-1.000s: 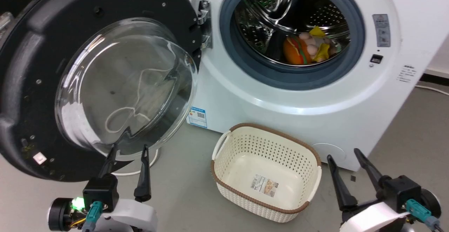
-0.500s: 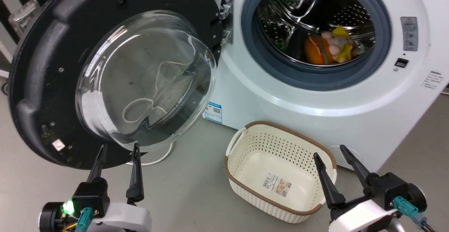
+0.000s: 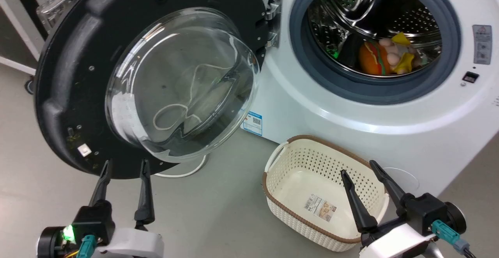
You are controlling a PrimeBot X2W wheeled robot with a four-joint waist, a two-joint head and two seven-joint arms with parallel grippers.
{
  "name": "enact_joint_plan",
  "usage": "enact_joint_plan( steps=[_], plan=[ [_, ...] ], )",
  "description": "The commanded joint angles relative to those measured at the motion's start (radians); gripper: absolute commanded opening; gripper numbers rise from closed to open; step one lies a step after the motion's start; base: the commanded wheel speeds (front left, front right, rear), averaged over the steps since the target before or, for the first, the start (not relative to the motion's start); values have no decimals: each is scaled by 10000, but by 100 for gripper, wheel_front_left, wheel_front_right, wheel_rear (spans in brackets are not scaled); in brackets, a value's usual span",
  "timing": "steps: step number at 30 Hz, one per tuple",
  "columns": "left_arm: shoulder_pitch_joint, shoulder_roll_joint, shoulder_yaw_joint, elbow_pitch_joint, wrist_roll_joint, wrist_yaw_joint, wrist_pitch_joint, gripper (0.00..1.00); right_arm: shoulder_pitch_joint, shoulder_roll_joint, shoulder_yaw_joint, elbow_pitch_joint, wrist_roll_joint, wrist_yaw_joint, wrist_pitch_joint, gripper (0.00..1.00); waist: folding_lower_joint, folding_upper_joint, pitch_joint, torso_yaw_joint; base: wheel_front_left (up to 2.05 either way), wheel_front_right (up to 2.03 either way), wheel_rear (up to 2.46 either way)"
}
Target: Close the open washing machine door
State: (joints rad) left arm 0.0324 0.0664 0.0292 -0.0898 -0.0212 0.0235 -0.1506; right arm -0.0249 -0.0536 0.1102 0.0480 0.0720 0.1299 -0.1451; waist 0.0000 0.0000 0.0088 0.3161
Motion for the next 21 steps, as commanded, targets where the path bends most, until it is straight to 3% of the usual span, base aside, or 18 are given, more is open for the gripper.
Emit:
enact_joint_plan(
  steps=[1,8,10,21],
  plan=[
    [151,11,81,-61,-76,25,-88,100,-108,21,51,18,74,5,-144,100,0,0,11,79,0,0,0],
    [189,-6,227,-34,-110,37,-235,100,-99,23,79,42,116,5,-290,100,0,0,53,395,0,0,0],
    [194,2,236,-25,-141,-44,-277,0,-95,23,95,48,139,5,-332,100,0,0,64,485,0,0,0],
    [-611,316,1129,-623,-1069,-802,-506,0,41,26,-136,-161,121,6,-562,100,0,0,363,980,0,0,0]
  ],
)
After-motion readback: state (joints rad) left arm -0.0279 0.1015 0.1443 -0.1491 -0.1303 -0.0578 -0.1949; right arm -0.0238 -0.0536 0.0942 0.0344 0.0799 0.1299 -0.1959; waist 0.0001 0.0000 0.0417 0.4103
